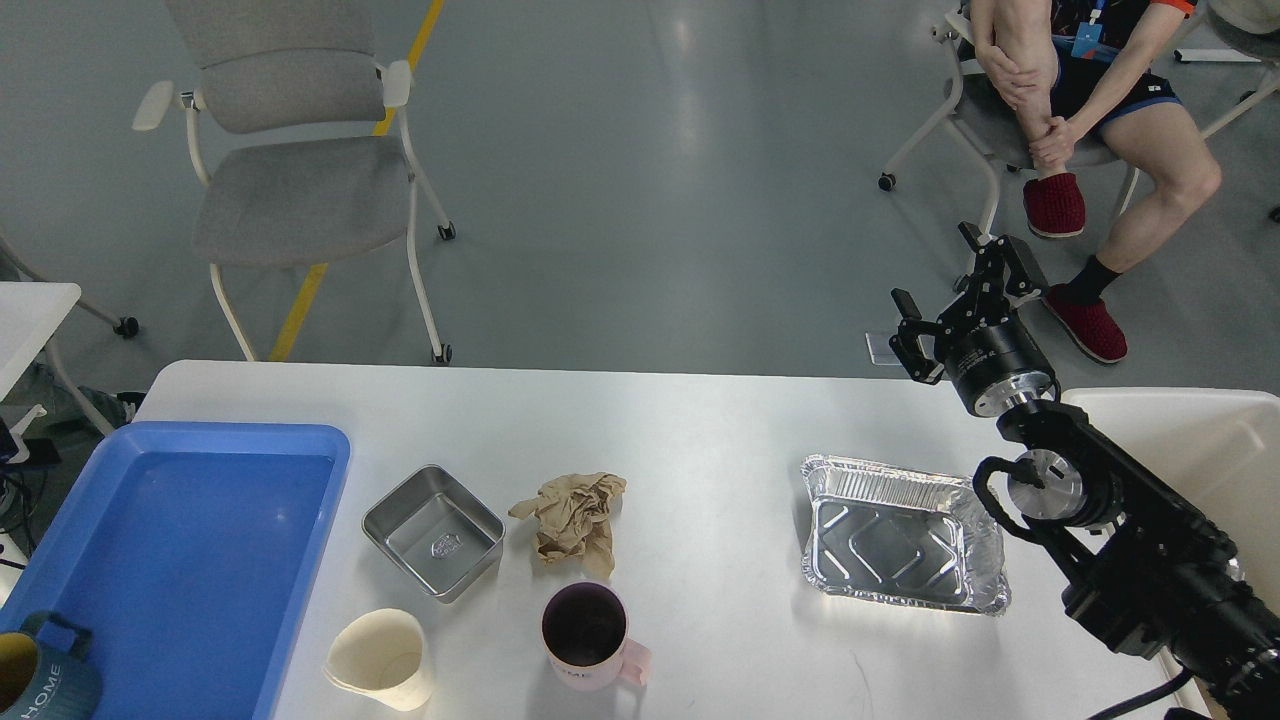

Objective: Tidy desktop
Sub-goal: 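Move the left gripper off the blue tray toward the table objects, then reach the left gripper to the pink mug and grasp it, then lift the pink mug and place it in the blue tray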

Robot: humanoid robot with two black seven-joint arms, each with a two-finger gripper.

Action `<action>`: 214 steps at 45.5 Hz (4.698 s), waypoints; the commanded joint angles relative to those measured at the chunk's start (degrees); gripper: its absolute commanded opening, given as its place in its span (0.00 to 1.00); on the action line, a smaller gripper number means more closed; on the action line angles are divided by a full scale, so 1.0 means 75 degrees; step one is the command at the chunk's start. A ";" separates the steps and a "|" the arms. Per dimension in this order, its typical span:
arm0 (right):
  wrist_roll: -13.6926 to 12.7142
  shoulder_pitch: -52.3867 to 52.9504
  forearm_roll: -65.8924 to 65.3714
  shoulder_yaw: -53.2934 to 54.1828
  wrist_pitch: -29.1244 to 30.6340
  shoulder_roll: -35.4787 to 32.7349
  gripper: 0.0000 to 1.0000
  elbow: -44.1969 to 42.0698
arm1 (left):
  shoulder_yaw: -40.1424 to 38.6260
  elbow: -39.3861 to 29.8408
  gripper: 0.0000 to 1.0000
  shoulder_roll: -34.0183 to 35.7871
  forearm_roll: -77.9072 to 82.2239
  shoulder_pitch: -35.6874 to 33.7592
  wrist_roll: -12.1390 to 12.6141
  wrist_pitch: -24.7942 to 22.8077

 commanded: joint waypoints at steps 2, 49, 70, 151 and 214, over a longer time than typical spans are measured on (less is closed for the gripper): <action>0.0000 -0.0046 0.0000 0.0000 0.0012 -0.0012 1.00 0.0039 | -0.0020 0.0000 0.96 -0.0299 0.0136 -0.0034 0.0028 -0.0002; 0.0000 -0.0011 -0.0141 -0.0152 0.0000 0.0375 1.00 0.0016 | 0.0097 0.0106 0.95 -0.4763 0.3065 -0.2869 0.0707 -0.0821; 0.0000 0.0048 -0.0141 -0.0152 0.0000 0.0387 1.00 0.0016 | 0.2710 0.1652 0.91 -0.8360 0.4225 -0.4323 0.1610 -0.0916; 0.0011 0.0013 -0.0141 -0.0152 -0.0012 0.0305 1.00 0.0039 | 0.2513 0.2182 0.00 -0.8763 0.5094 -0.4275 0.2583 -0.1454; 0.0011 -0.0034 -0.0152 -0.0152 0.0000 0.0352 1.00 -0.0019 | 0.4961 0.2368 0.00 -0.3979 0.2538 -0.3140 0.2419 0.0666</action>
